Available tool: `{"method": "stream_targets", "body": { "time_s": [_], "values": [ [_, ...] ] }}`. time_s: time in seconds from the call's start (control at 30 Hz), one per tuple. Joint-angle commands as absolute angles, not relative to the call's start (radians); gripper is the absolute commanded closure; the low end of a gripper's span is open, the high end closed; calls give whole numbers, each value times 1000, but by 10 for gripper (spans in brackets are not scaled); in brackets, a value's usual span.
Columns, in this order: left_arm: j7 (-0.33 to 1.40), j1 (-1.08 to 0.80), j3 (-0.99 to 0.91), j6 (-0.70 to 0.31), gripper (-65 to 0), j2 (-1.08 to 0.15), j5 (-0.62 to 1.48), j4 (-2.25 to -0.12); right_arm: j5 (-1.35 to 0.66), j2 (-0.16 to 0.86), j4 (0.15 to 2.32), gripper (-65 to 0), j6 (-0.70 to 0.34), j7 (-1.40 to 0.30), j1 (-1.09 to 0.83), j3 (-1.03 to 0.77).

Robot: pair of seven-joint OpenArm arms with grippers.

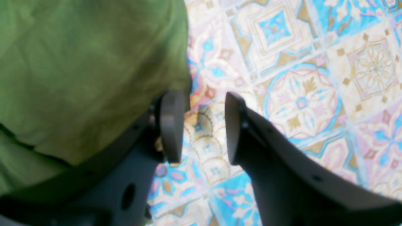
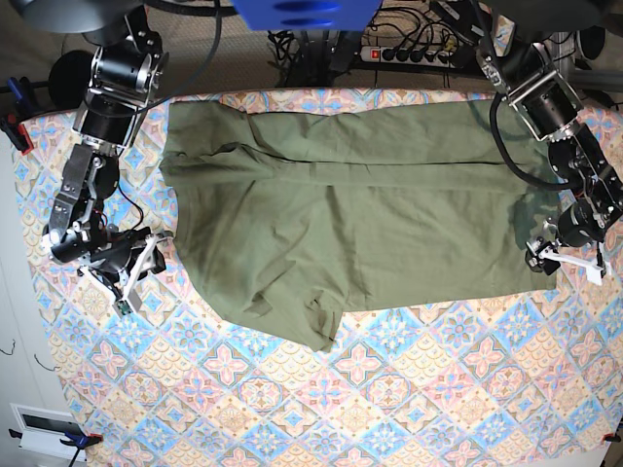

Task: Layout the t-shirt on the table in an organized manner, then fold the t-shirt properly
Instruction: 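Move both grippers along the shirt sides and grasp its hem corners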

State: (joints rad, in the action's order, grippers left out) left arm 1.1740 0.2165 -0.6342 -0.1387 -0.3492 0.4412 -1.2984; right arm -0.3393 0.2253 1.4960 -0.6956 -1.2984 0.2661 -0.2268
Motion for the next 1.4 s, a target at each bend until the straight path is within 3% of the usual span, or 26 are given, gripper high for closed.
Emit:
{"method": "stream_targets", "body": {
  "time_s": [0.0, 0.23, 0.77, 1.13, 1.23, 1.37],
  "values": [
    [1135, 240, -638, -145, -475, -369, 455, -1299, -338, 232, 1511, -207, -698, -1273, 292, -223],
    [1021, 246, -633, -145, -475, -372, 427, -1262, -329, 231, 1511, -207, -698, -1265, 292, -200],
    [786, 394, -628, -145, -475, -430, 320, -894, -332, 231, 1521, -207, -698, -1270, 286, -200],
    [717, 456, -483, -145, -463, -421, 331, -717, -334, 231, 1523, -207, -698, -1271, 286, -208],
    [719, 456, -455, -151, -351, -401, 331, -720, -334, 231, 1521, -207, -698, -1271, 286, -208],
    [716, 456, -450, -151, -78, -387, 334, -723, -329, 231, 1512, -207, -698, -1265, 289, -202]
  ]
}}
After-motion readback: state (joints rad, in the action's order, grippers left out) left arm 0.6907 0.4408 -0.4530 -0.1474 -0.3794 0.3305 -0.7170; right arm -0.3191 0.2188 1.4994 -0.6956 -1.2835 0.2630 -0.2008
